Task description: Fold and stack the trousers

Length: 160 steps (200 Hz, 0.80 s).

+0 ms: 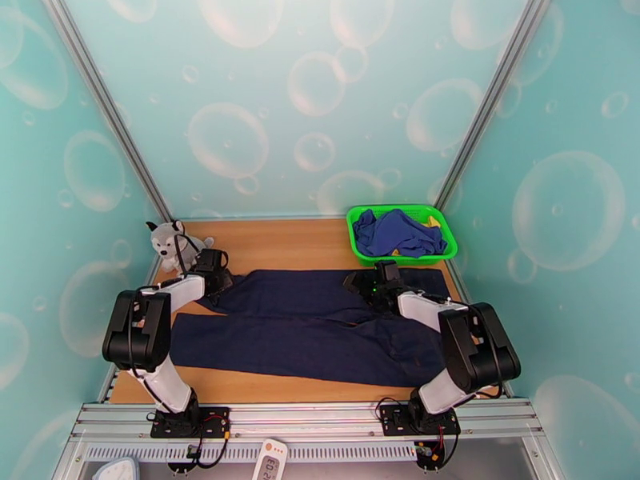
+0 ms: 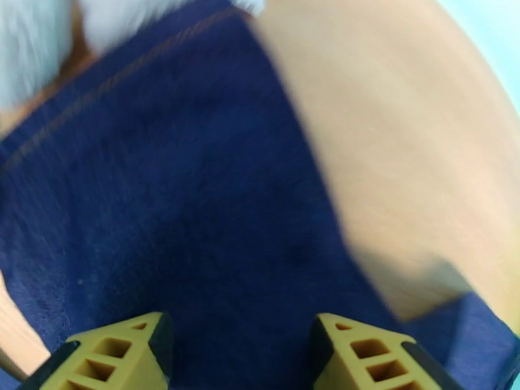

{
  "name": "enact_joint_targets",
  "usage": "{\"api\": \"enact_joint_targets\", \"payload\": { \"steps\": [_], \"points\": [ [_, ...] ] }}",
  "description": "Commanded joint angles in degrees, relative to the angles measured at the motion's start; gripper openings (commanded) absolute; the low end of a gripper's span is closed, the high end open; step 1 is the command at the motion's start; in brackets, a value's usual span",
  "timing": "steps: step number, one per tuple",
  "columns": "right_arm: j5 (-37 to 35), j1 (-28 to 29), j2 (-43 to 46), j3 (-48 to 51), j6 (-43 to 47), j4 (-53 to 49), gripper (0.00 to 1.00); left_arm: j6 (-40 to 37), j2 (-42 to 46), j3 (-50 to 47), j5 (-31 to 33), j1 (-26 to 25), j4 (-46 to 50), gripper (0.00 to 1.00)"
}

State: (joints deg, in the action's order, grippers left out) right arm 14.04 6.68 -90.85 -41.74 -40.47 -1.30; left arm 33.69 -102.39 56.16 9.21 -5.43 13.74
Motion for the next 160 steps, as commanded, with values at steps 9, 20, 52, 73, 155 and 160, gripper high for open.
{"api": "enact_joint_targets", "payload": {
  "steps": [9,20,52,73,155,160],
  "points": [
    [-0.13,-6.39,0.63,3.23,4.76,-2.03,0.99,5.93,1.54,-3.22,1.51,1.1,1.39,0.59],
    [-0.07,-8.13,0.98,3.65,5.75,-2.13,0.99,8.15,3.42,-5.12,1.59,1.45,1.39,0.59],
    [1.77,-11.38,0.68,4.07,6.81,-1.26,0.99,12.1,7.2,-9.85,2.05,2.96,0.9,0.58],
    [1.74,-10.68,0.67,3.53,6.56,-1.72,0.99,13.22,8.3,-9.67,6.05,3.49,3.63,0.58],
    [-9.88,8.84,15.21,-0.45,10.33,-7.92,0.99,-0.2,17.97,-7.27,0.27,2.15,2.33,0.58],
    [-9.93,10.22,15.07,-0.85,10.06,-8.16,0.99,-0.66,17.0,-7.19,-1.0,1.73,3.0,0.58]
  ]
}}
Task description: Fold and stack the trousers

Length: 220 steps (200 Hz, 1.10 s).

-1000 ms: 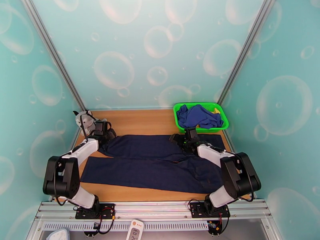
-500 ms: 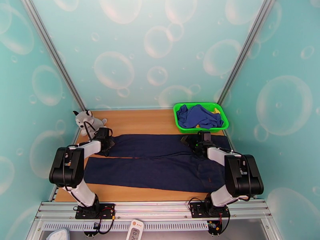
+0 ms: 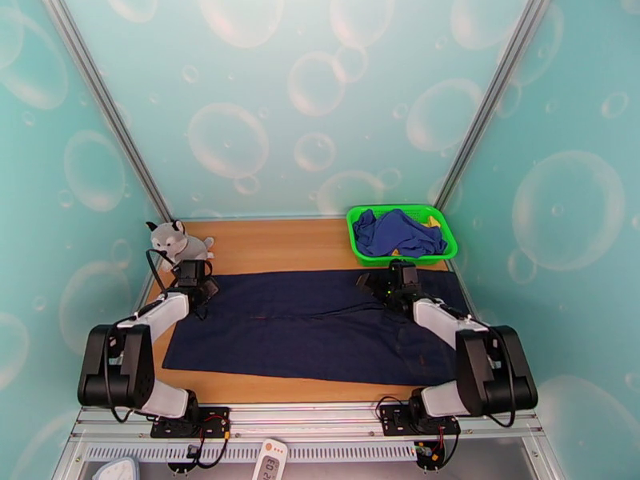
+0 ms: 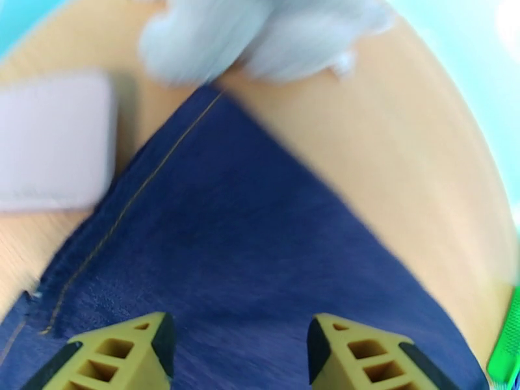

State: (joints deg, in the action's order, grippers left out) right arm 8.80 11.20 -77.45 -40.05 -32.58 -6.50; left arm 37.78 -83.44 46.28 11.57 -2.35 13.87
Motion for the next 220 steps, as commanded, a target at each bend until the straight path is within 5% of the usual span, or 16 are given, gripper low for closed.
{"api": "enact_joint_targets", "payload": {
  "steps": [1,75,101,130,220],
  "points": [
    [-4.68,5.99,1.55,-2.6,2.08,-2.97,0.99,-4.83,-2.1,3.51,-3.73,-1.43,2.98,0.58],
    [0.01,17.61,-10.35,-5.09,-0.87,1.58,0.99,-6.48,-7.92,9.07,1.32,-6.0,6.96,0.61],
    [-1.23,19.5,-14.5,-6.44,-1.48,-0.06,0.99,-6.46,-9.86,9.12,-1.93,-8.0,7.93,0.61],
    [-1.43,19.72,-14.57,-3.39,-4.26,1.06,0.99,-3.22,-9.2,5.09,-6.15,-10.45,6.02,0.61],
    [-1.45,21.63,-9.24,3.87,-6.88,-2.46,0.99,0.83,-4.76,-6.42,-6.01,-12.03,5.62,0.61]
  ]
}}
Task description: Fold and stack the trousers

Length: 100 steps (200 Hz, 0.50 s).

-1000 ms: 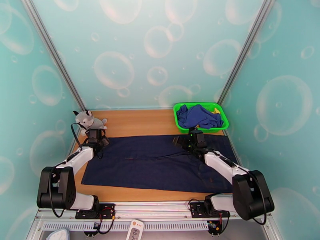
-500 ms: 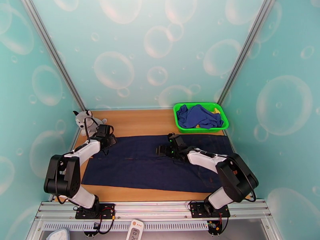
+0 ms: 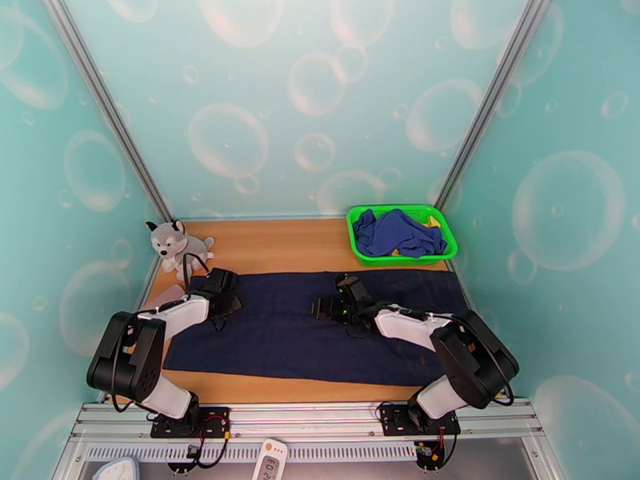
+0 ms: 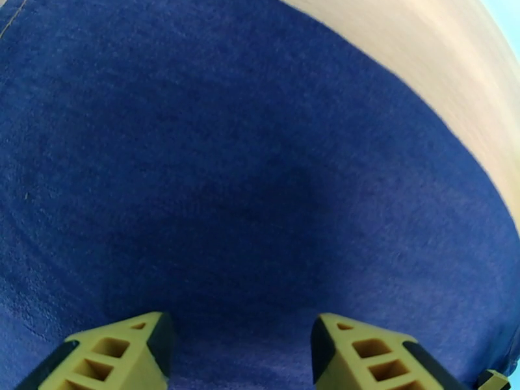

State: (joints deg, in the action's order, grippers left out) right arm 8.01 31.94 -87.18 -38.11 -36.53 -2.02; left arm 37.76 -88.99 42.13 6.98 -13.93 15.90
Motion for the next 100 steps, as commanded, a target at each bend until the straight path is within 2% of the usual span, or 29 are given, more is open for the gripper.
{"api": "enact_joint_targets", "payload": {
  "steps": [1,31,68,100],
  "points": [
    [-0.73,0.91,0.5,1.87,-2.93,-7.07,0.99,0.84,0.9,-2.2,-1.43,-0.46,3.64,0.61],
    [-2.7,1.07,2.8,0.67,-3.02,-9.71,0.99,-1.43,3.92,1.89,0.81,-0.48,5.61,0.61],
    [-3.93,1.2,6.54,-0.48,-2.15,-8.18,0.99,-4.24,1.64,11.94,8.74,-0.31,10.16,0.61],
    [-4.87,1.24,11.13,0.2,-1.68,-6.38,0.99,-3.03,1.94,10.97,6.97,-0.37,8.42,0.61]
  ]
}}
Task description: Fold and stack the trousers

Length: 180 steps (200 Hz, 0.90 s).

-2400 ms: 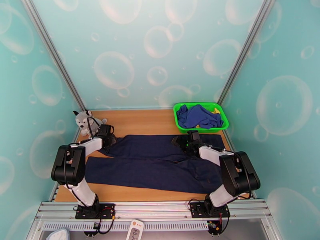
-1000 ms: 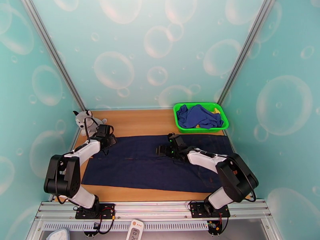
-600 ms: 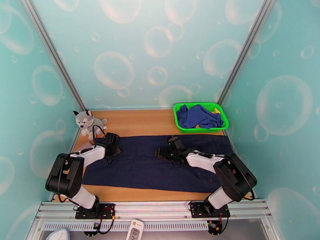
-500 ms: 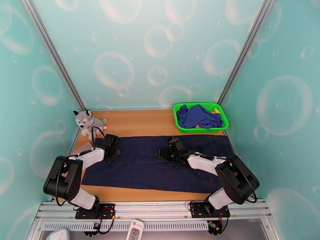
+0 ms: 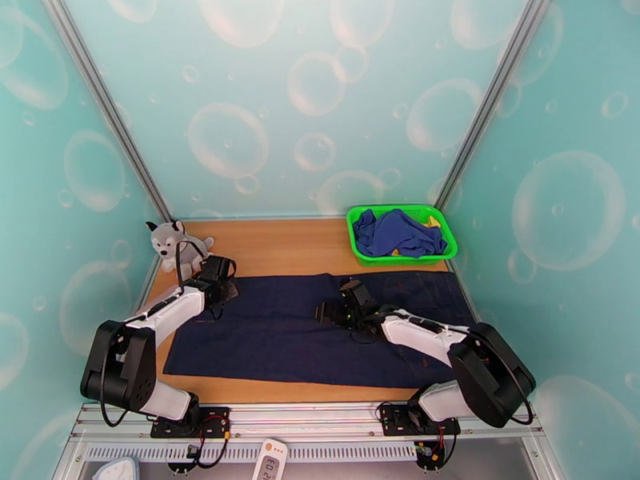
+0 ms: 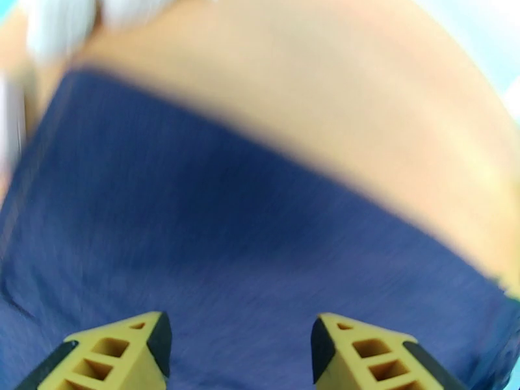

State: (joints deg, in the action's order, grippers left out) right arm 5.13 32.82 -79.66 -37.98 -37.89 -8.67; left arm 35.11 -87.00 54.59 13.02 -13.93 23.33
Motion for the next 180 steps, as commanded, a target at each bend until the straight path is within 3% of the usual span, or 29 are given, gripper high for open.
{"api": "enact_joint_targets", "payload": {
  "steps": [1,42,89,110,132,180],
  "points": [
    [-2.02,0.34,3.75,0.13,-0.29,0.29,0.99,-0.35,0.06,-1.67,0.9,-0.38,0.87,0.61],
    [-3.36,-0.66,5.81,0.13,1.81,-0.08,0.99,-2.85,3.33,-2.65,4.85,2.29,-0.92,0.61],
    [-1.43,-0.14,4.34,-1.71,3.03,3.02,0.99,-5.58,-11.14,11.31,11.32,7.23,3.5,0.58],
    [-0.46,0.78,2.82,-1.84,2.13,4.08,0.99,-4.99,-15.96,12.66,9.78,7.25,2.65,0.57],
    [-0.07,1.32,1.76,-1.59,1.68,4.78,0.99,-3.95,-18.83,10.91,3.76,7.1,-0.42,0.57],
    [-1.16,1.29,1.6,-1.54,1.99,3.55,0.99,-1.4,-15.92,3.65,-5.6,2.97,-5.37,0.59]
  ]
}}
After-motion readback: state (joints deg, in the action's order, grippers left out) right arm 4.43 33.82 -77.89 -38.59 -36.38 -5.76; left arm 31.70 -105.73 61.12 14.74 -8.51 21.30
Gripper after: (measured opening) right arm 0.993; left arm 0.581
